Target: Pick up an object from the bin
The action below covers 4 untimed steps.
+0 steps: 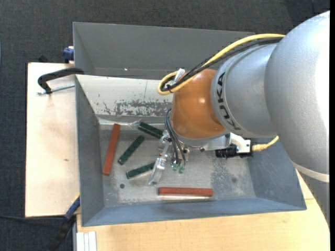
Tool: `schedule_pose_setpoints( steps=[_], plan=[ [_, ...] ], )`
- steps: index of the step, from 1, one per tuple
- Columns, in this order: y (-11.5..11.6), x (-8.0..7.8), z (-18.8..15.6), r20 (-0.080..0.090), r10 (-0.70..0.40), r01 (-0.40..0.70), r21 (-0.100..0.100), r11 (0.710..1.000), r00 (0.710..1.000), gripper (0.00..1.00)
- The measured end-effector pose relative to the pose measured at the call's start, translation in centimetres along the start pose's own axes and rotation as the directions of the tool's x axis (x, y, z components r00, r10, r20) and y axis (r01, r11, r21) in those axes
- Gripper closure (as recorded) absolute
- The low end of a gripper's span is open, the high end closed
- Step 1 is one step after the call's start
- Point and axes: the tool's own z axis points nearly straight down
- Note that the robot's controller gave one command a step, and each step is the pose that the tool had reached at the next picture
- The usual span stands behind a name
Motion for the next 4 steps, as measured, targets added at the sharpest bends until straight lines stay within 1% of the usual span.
schedule_pose_setpoints(
  steps=[1,2,3,4],
  plan=[
    [2.52,0.4,3.47,0.0,0.206,-0.206,0.001,0.979,0.979,1.0],
    [2.51,0.4,3.5,-0.001,0.206,-0.206,0.001,0.979,0.979,0.0],
    [2.51,0.42,3.52,-0.001,0.207,-0.207,0.001,0.978,0.978,1.0],
    [2.5,0.42,3.52,-0.001,0.207,-0.207,0.001,0.978,0.978,1.0]
  ],
)
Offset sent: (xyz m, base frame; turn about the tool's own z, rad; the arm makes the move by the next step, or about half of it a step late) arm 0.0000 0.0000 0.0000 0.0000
